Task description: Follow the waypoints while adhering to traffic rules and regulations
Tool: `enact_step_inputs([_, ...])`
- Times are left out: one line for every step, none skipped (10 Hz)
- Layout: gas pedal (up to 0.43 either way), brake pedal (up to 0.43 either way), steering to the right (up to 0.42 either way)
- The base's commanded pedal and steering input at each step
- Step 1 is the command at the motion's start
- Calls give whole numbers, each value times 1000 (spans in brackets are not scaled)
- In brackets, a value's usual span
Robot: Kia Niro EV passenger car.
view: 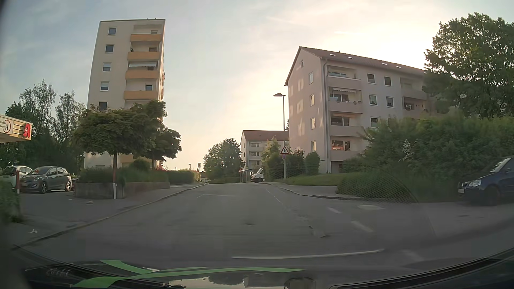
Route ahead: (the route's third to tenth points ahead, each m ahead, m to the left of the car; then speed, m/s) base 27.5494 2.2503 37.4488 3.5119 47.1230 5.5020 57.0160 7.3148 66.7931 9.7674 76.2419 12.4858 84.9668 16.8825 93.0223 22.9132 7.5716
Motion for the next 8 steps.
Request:
enact_step_inputs([157,0,-11])
enact_step_inputs([157,0,-18])
enact_step_inputs([157,0,-25])
enact_step_inputs([157,0,-26])
enact_step_inputs([157,0,-25])
enact_step_inputs([157,0,-25])
enact_step_inputs([79,0,-26])
enact_step_inputs([39,0,-29])
